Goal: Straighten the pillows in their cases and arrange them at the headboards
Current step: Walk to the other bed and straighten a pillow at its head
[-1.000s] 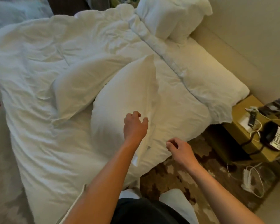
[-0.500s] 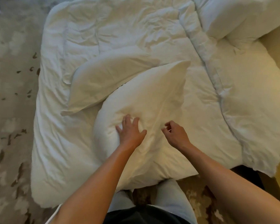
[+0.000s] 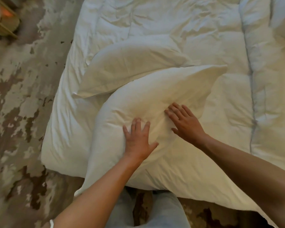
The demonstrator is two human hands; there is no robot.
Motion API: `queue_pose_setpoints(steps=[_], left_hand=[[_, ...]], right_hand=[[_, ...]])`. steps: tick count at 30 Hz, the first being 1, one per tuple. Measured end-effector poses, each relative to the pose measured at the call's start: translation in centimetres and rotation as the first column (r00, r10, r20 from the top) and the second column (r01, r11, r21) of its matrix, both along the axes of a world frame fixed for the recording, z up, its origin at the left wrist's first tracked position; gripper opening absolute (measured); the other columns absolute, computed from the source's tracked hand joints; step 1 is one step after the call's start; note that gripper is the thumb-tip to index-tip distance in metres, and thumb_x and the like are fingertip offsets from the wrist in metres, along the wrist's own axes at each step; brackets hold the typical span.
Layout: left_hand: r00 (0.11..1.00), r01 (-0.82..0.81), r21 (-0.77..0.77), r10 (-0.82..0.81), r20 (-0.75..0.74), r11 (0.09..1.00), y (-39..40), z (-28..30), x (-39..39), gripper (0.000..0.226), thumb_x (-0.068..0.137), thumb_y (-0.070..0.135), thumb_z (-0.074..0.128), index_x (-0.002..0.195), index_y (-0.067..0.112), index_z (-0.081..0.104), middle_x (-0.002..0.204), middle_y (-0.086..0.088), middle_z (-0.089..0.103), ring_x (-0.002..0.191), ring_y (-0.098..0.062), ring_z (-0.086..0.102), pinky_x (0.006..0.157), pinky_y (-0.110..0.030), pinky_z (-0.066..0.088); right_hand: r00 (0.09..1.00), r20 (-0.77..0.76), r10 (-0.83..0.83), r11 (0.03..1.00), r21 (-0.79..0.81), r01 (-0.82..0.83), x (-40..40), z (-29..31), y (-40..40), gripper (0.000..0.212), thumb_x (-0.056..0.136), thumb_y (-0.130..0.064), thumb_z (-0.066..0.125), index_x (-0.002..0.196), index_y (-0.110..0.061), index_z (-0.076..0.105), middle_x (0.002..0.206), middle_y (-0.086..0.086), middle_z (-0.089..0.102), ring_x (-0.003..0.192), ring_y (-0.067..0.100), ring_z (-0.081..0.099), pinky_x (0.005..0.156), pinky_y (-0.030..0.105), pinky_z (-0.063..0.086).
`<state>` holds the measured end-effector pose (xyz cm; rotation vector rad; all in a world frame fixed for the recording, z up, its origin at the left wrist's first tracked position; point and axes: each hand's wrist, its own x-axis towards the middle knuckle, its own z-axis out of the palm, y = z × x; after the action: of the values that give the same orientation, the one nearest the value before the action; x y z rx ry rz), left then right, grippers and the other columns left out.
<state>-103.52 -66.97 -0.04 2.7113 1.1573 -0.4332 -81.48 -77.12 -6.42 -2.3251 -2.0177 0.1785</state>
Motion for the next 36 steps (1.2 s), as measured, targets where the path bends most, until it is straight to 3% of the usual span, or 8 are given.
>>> queue_pose_setpoints(steps=[5, 10, 14, 18, 21, 26, 29, 36], left_hand=[[0.989, 0.002, 0.052, 0.006, -0.147, 0.999, 0.7, -2.0, 0.7, 0.101, 0.080, 0.061, 0.065, 0.160, 0.022, 0.016, 0.167, -0.017, 0.012, 0.157, -0.032, 0.005, 0.118, -0.071, 0.005], [0.992, 0.013, 0.095, 0.000, -0.130, 0.995, 1.4, -2.4, 0.7, 0.062, 0.081, 0.026, 0.062, 0.139, 0.016, 0.043, 0.164, -0.021, 0.025, 0.156, -0.033, 0.014, 0.116, -0.073, 0.014], [0.994, -0.036, 0.059, 0.042, -0.104, 0.998, 1.3, -1.4, 1.2, 0.050, 0.086, 0.043, 0.058, 0.127, 0.016, 0.051, 0.160, -0.015, 0.034, 0.153, -0.029, 0.024, 0.115, -0.068, 0.018], [0.999, -0.047, 0.019, 0.046, 0.021, 0.999, 2.3, 1.4, 2.2, 0.022, 0.093, 0.034, 0.048, 0.097, 0.018, 0.063, 0.106, -0.004, 0.061, 0.105, -0.026, 0.057, 0.088, -0.043, 0.046], [0.991, -0.022, -0.185, 0.046, 0.125, 0.983, 2.9, 3.9, 2.5, 0.025, 0.097, 0.031, 0.046, 0.076, 0.019, 0.052, 0.075, 0.001, 0.058, 0.075, -0.026, 0.060, 0.059, -0.034, 0.040], [0.953, 0.080, -0.555, 0.100, 0.286, 0.828, 3.2, 9.3, 2.4, 0.039, 0.098, 0.028, 0.052, 0.063, 0.019, 0.039, 0.060, 0.005, 0.045, 0.057, -0.016, 0.043, 0.059, -0.033, 0.037], [0.919, 0.175, -0.641, 0.110, 0.379, 0.747, 4.1, 13.6, 3.1, 0.037, 0.099, 0.025, 0.056, 0.063, 0.019, 0.049, 0.060, 0.006, 0.049, 0.056, -0.011, 0.045, 0.061, -0.032, 0.039], [0.807, 0.381, -0.824, 0.284, 0.518, 0.419, 4.8, 19.7, 6.0, 0.021, 0.101, 0.028, 0.058, 0.107, 0.025, 0.077, 0.099, 0.004, 0.079, 0.090, -0.015, 0.077, 0.072, -0.035, 0.064]], right_hand=[[0.999, 0.018, 0.042, 0.969, 0.243, -0.045, 1.8, -1.8, 2.4, 0.056, 0.088, -0.026, 0.071, 0.140, -0.012, 0.059, 0.144, 0.015, 0.057, 0.134, 0.038, 0.052, 0.115, 0.050, 0.036], [0.998, 0.007, 0.056, 0.920, 0.388, -0.054, 2.6, -0.7, 5.2, 0.015, 0.086, -0.016, 0.073, 0.100, -0.013, 0.075, 0.110, 0.010, 0.071, 0.098, 0.037, 0.065, 0.092, 0.044, 0.047], [0.978, -0.209, -0.007, 0.926, 0.368, 0.086, 2.5, 1.9, 5.2, 0.008, 0.089, -0.020, 0.073, 0.092, -0.013, 0.073, 0.092, 0.005, 0.072, 0.088, 0.035, 0.066, 0.082, 0.042, 0.046], [0.932, -0.353, -0.085, 0.912, 0.348, 0.215, 2.2, 5.1, 3.1, 0.007, 0.094, -0.020, 0.072, 0.098, -0.015, 0.074, 0.093, -0.001, 0.074, 0.087, 0.026, 0.067, 0.085, 0.040, 0.046], [0.900, -0.398, -0.179, 0.882, 0.340, 0.326, 1.7, 7.6, 1.3, 0.006, 0.095, -0.021, 0.069, 0.099, -0.018, 0.072, 0.094, -0.005, 0.073, 0.087, 0.020, 0.065, 0.086, 0.037, 0.045], [0.814, -0.454, -0.361, 0.779, 0.333, 0.531, 0.3, 13.2, 0.5, 0.007, 0.091, -0.017, 0.071, 0.097, -0.019, 0.073, 0.091, -0.004, 0.075, 0.083, 0.019, 0.067, 0.084, 0.037, 0.043], [0.798, -0.438, -0.413, 0.731, 0.364, 0.577, 0.3, 17.9, 1.8, 0.009, 0.092, -0.020, 0.069, 0.099, -0.018, 0.074, 0.096, -0.002, 0.077, 0.086, 0.021, 0.068, 0.082, 0.037, 0.047], [0.800, -0.399, -0.448, 0.670, 0.444, 0.596, 2.2, 26.9, 4.6, 0.011, 0.093, -0.024, 0.070, 0.099, -0.018, 0.077, 0.114, 0.001, 0.063, 0.108, 0.021, 0.057, 0.087, 0.035, 0.049]])
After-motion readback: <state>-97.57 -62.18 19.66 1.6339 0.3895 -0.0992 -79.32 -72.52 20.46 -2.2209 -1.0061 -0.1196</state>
